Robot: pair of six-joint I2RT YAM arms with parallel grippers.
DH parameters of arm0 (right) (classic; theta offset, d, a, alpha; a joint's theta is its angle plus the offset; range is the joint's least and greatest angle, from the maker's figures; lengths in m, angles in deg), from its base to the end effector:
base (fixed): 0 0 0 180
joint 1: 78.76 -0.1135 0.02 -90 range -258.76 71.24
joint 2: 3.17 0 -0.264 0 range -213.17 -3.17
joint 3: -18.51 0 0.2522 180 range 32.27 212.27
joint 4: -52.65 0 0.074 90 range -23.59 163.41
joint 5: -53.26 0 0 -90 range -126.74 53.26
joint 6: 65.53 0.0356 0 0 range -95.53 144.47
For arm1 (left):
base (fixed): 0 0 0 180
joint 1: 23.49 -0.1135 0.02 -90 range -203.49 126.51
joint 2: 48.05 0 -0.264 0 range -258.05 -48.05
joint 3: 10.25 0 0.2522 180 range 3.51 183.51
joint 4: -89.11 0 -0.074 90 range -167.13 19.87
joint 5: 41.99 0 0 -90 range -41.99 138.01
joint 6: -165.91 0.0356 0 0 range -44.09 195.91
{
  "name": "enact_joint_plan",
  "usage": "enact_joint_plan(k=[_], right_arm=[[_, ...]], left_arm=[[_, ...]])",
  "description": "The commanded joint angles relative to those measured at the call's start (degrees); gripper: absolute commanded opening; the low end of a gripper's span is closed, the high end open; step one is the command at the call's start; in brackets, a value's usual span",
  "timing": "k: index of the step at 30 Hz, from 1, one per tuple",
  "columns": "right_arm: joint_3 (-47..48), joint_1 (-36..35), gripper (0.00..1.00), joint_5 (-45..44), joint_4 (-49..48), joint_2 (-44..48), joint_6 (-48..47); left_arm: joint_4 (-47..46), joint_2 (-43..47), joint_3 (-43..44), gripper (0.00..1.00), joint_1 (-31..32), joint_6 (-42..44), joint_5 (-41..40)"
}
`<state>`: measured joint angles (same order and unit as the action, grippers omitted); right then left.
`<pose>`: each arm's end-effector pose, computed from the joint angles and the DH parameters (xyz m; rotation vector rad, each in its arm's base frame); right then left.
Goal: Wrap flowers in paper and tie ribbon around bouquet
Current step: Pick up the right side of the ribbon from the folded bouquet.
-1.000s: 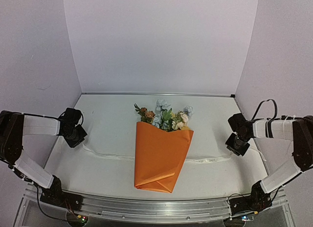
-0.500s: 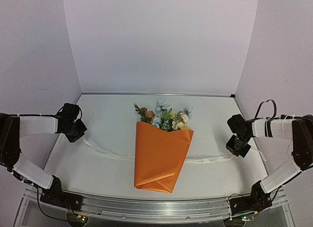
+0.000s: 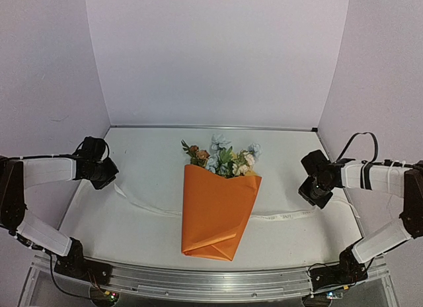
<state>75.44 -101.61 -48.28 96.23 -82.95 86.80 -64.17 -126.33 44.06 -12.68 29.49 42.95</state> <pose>0.2323 0.0902 0.1756 0.9652 2.5213 0.1803 0.2620 -0.0468 0.1848 -0.7953 2.3483 -0.3279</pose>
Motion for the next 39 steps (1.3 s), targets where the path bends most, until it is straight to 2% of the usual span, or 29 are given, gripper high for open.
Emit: enact_joint_plan(k=[1,3,6,7,10,12,16,23,27,32,34,36,39], right_arm=[[0.10,-2.74,0.04,-3.38,-1.97,-0.41,5.54],[-2.99,-2.67,0.21,-5.48,-3.52,0.41,8.19],[-6.31,-2.68,0.56,-7.90,-4.74,1.31,13.55],[-7.19,-2.66,0.63,-8.97,-5.10,1.50,15.36],[-8.48,-2.69,0.78,-12.83,-5.47,2.01,17.92],[-9.53,-2.65,0.80,-14.80,-5.73,2.75,18.88],[-9.24,-2.43,0.78,-16.43,-5.83,2.37,19.44],[-6.71,-1.91,0.61,-11.46,-5.79,-3.54,22.72],[-10.07,-1.89,0.60,-10.76,-8.95,-5.94,26.07],[-10.25,-1.87,0.57,-11.64,-11.51,-7.52,25.79],[-9.28,-1.84,0.50,-11.93,-11.53,-8.26,25.00],[-8.11,-1.65,0.38,-12.30,-11.53,-8.66,23.58],[-6.90,-1.47,0.16,-12.39,-11.53,-8.71,21.35]], left_arm=[[-1.35,1.58,3.45,0.00,-0.32,1.07,2.14],[-1.03,1.55,4.04,0.00,-0.35,1.24,2.76],[-1.08,1.52,4.24,0.00,-0.33,1.19,4.19],[-1.03,1.47,4.27,0.00,-0.35,1.17,4.62],[-0.77,1.54,4.64,0.00,-0.34,1.45,4.87],[-0.77,1.55,4.79,0.00,-0.39,1.59,4.87],[-1.03,1.43,4.45,0.00,-0.34,1.33,4.86],[-1.66,0.71,4.59,0.00,-0.33,0.54,7.18],[-1.69,0.66,4.54,0.00,-0.33,0.62,7.41],[-1.66,0.78,4.20,0.00,-0.32,0.86,7.22],[-1.92,0.84,4.18,0.00,-0.35,0.79,7.08],[-2.09,0.77,4.07,0.00,-0.38,0.91,7.08],[-3.07,0.67,4.12,0.00,-0.32,1.56,7.74]])
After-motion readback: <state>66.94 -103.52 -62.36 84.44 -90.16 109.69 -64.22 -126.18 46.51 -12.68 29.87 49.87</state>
